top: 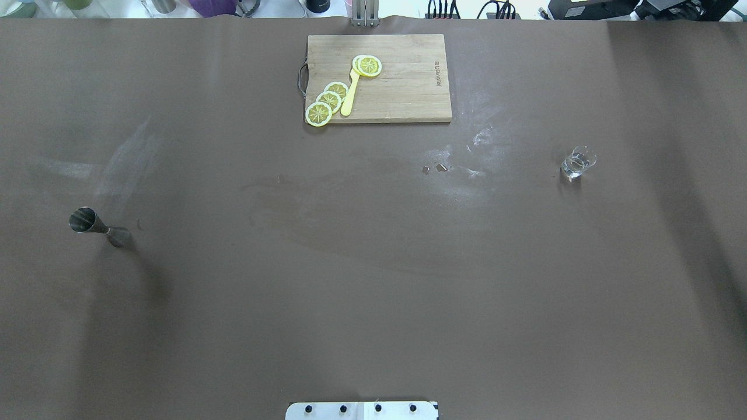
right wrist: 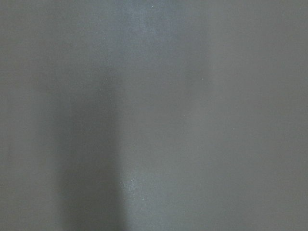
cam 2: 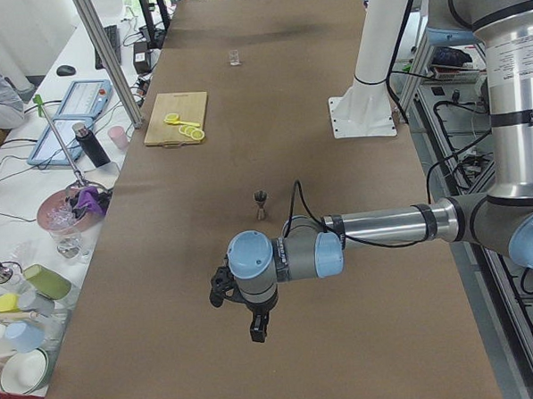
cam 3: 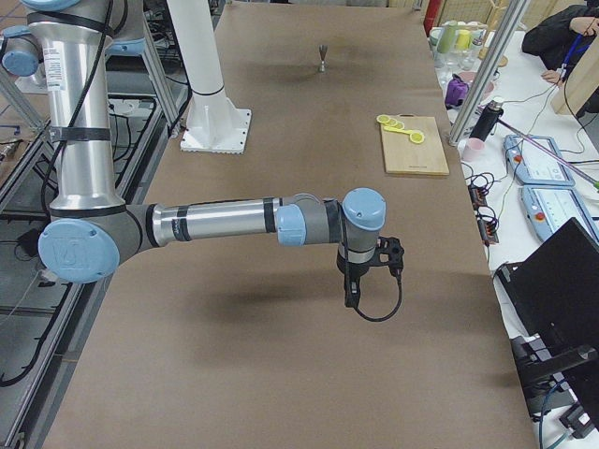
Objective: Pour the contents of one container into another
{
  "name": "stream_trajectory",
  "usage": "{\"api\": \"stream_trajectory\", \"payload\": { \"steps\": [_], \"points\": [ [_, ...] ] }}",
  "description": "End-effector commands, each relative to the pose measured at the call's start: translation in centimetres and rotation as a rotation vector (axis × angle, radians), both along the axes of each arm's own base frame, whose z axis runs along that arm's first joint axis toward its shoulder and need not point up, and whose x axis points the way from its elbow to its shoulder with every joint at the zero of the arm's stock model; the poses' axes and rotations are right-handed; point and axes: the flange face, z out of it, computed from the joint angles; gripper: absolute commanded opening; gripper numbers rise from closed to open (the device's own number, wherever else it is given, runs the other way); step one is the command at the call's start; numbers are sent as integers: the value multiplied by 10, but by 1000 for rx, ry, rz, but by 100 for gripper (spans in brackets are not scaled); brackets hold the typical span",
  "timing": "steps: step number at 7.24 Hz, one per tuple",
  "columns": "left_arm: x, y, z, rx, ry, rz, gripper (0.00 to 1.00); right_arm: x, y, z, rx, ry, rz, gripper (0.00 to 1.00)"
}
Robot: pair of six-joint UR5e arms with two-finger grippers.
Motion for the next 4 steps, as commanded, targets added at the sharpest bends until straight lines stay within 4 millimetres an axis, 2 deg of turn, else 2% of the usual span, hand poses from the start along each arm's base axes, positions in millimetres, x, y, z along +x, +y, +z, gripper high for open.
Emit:
{"api": "stream_trajectory", "payload": {
  "steps": [1, 4],
  "points": [
    [3, 7, 3, -26, 46, -9, 99, -2, -4, -1, 0, 5, -5, 100],
    [-12, 14, 10, -84, 40, -87, 99, -3, -4, 2, -11, -5, -6, 100]
  ]
}}
